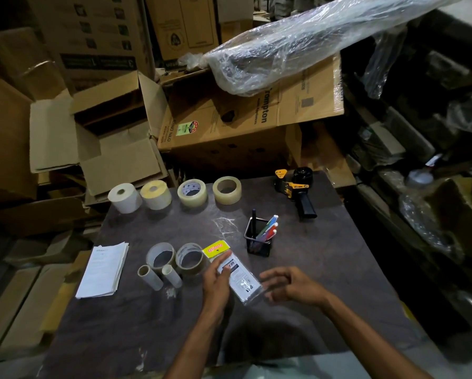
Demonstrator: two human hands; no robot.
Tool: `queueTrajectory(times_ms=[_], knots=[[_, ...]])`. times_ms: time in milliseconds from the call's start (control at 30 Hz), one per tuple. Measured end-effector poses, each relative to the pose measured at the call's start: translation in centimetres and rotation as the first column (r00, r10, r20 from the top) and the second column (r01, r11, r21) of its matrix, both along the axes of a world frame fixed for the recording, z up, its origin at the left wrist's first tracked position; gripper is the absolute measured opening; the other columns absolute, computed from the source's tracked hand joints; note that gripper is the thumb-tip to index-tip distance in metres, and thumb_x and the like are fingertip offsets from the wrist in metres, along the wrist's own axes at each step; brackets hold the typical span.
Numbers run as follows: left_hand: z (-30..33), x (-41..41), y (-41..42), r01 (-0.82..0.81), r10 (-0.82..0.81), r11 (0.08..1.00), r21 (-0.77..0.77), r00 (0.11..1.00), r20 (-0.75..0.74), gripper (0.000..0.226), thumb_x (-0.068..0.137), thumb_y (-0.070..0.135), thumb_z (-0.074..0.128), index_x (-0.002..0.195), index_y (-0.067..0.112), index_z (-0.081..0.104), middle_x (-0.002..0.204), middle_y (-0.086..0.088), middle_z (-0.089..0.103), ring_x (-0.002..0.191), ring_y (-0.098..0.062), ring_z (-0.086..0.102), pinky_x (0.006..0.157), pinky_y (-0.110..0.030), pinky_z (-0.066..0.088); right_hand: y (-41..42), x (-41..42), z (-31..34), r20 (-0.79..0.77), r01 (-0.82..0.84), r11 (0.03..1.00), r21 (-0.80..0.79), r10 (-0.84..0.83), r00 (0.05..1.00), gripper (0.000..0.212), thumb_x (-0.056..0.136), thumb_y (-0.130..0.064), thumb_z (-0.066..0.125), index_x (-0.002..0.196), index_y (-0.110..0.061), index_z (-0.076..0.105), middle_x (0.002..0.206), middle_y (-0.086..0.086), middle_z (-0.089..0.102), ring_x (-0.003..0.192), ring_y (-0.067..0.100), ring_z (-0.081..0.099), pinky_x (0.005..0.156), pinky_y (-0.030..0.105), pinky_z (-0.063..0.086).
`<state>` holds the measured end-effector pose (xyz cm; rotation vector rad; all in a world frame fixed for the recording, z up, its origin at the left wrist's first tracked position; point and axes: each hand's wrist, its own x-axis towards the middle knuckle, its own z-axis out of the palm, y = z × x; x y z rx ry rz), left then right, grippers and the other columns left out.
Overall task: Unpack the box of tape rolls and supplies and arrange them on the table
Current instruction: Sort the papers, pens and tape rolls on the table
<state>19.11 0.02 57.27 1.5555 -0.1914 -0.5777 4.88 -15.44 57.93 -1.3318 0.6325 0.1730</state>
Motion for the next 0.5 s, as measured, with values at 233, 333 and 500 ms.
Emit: queueTrajectory(times_ms=[233,333,500], knots=[[-0.6,-0.2,0.0,0.026,-0.026,1.0,-0.005,0.999,-0.033,0.043,0.092,-0.01,0.047,0.114,0.018,0.071,0.115,-0.006,0.07,0.095,-0.015,0.068,0.089,-0.032,0.055,2.1,0.4,-0.1,0.049,0.116,0.991,0.067,-0.119,0.992,0.05,0.067,0.001,0.085,0.114,-0.003,0.066,0.099,0.015,0.072,0.086,0.023,0.071,0.073,0.034,0.059],[-0.7,-0.5,-0.1,0.044,-0.046,0.998,-0.038,0.998,-0.048,0.043,0.091,-0.012,0.047,0.112,0.018,0.071,0.114,-0.006,0.071,0.091,-0.011,0.069,0.082,-0.026,0.056,2.6,0.9,-0.2,0.044,0.2,0.978,0.052,-0.203,0.978,0.044,0.066,-0.002,0.086,0.107,-0.003,0.07,0.089,0.011,0.072,0.079,0.019,0.07,0.069,0.029,0.059],[-1.1,-0.7,0.4,0.095,-0.1,0.993,-0.073,0.993,-0.069,0.042,0.091,-0.011,0.048,0.114,0.017,0.071,0.12,-0.005,0.07,0.103,-0.023,0.068,0.09,-0.037,0.055,3.4,1.5,-0.5,0.024,0.263,0.96,0.101,-0.266,0.964,0.039,0.071,0.002,0.081,0.108,0.004,0.067,0.099,0.026,0.071,0.076,0.02,0.07,0.066,0.027,0.059]])
